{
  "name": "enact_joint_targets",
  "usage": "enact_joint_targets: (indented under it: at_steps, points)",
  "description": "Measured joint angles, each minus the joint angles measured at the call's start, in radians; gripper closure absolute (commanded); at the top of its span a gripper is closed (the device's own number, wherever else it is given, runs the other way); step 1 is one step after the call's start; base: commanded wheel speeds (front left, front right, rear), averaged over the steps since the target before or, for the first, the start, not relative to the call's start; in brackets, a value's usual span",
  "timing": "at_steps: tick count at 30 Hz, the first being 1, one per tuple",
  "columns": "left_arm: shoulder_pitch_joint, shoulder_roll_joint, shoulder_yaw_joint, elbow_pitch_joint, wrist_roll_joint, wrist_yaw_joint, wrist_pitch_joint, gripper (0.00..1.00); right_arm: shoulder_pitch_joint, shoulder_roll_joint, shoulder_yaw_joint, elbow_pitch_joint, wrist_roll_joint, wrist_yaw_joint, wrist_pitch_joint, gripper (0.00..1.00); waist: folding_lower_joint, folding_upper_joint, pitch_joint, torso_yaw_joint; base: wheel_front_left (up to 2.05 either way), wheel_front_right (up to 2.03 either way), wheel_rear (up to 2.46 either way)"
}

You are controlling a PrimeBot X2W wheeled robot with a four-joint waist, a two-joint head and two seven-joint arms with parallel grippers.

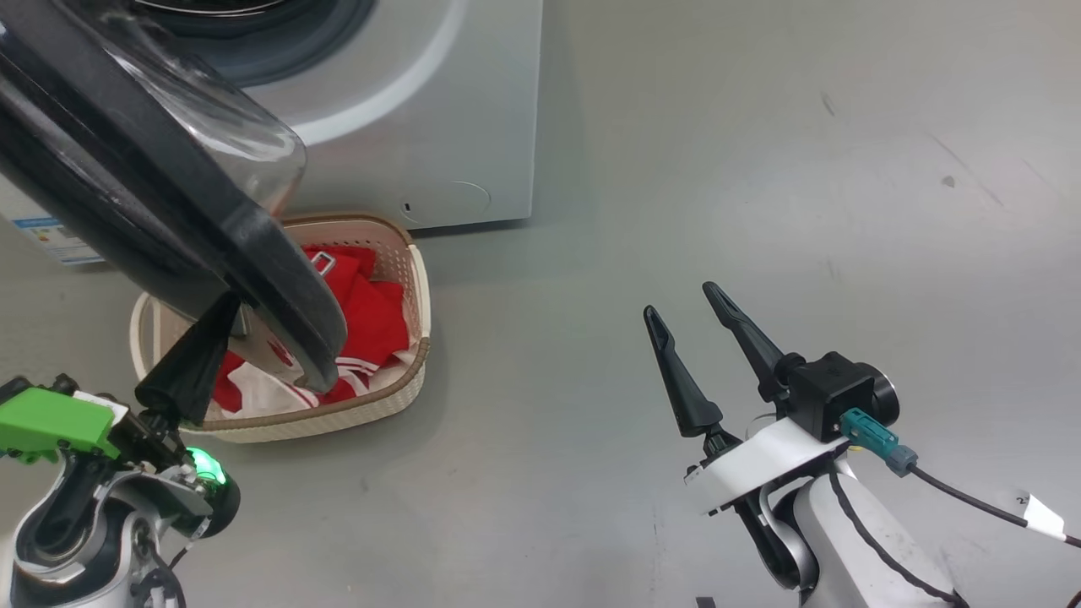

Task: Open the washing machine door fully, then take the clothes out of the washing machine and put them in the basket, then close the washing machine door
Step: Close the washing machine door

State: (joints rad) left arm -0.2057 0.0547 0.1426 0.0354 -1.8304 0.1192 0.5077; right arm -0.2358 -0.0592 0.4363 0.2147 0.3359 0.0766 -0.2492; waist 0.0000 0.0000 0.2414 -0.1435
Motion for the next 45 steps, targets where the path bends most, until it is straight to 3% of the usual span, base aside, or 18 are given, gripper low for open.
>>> enact_joint_targets:
  at_steps: [13,23,33,45]
  points:
    - [-0.079,-0.003,0.044,0.033,0.0,0.0,-0.083,1.0,-0.003,0.002,0.014,-0.02,0.034,-0.01,0.0,0.0,0.0,0.0,0.043,-0.149,0.0,0.0,0.0]
    - [-0.167,-0.01,0.051,0.088,0.002,0.004,-0.168,1.0,-0.004,0.003,0.013,-0.032,0.041,-0.026,0.0,0.0,0.0,0.0,0.068,-0.223,0.0,0.0,0.0]
    - [-0.238,-0.014,0.039,0.146,0.009,0.008,-0.225,1.0,-0.004,0.004,0.008,-0.041,0.044,-0.036,0.0,0.0,0.0,0.0,0.076,-0.239,0.0,0.0,0.0]
    - [-0.256,-0.017,-0.038,0.212,0.059,-0.003,-0.211,1.0,-0.004,0.004,-0.024,-0.042,0.04,-0.049,0.0,0.0,0.0,0.0,0.065,-0.21,0.0,0.0,0.0]
